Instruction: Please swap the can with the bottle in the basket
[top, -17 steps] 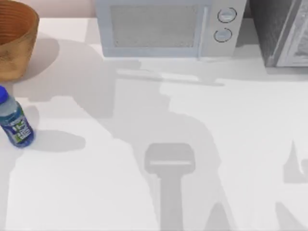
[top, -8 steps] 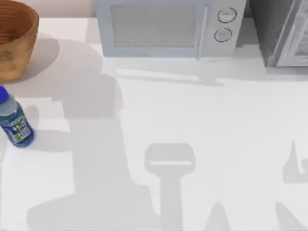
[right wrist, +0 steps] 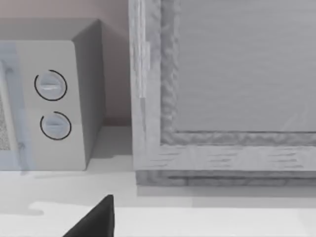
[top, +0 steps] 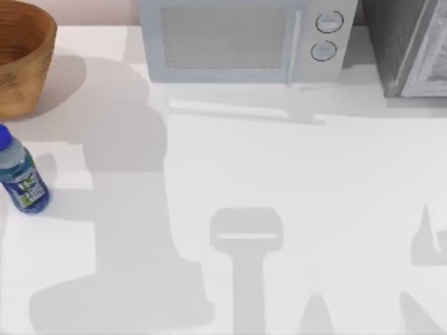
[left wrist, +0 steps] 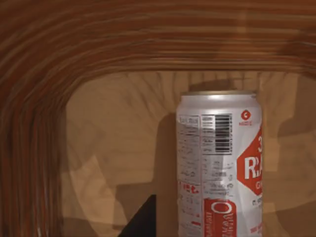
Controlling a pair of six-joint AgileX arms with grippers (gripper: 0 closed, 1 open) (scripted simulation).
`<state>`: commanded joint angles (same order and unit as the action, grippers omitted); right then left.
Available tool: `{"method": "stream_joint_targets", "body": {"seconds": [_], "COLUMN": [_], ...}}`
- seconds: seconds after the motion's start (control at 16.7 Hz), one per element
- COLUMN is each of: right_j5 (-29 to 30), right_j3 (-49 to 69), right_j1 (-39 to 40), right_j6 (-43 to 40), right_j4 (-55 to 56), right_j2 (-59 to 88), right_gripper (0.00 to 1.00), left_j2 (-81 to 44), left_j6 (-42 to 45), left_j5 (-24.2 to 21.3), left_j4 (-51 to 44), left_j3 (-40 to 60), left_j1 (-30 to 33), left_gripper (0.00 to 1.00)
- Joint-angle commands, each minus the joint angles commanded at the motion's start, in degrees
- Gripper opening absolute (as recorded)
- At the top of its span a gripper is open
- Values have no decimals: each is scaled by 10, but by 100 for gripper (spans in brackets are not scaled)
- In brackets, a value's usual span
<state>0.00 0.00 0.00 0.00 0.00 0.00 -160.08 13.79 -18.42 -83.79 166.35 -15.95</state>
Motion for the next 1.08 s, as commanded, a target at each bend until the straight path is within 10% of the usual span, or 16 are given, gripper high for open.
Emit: {"method": "stream_joint_targets", "body": {"seconds": [1.08], "right_j5": [0], "right_j3": [0], "right_j1": [0], "right_j6": [0], "right_j4": [0], "right_j2": [0], "right_gripper": [100], "left_j2": [-120], "left_j6": [-19], "left_j5": [2], "left_j4": [5], "left_j3": [120], "left_j1": [19], "left_gripper": [100]}}
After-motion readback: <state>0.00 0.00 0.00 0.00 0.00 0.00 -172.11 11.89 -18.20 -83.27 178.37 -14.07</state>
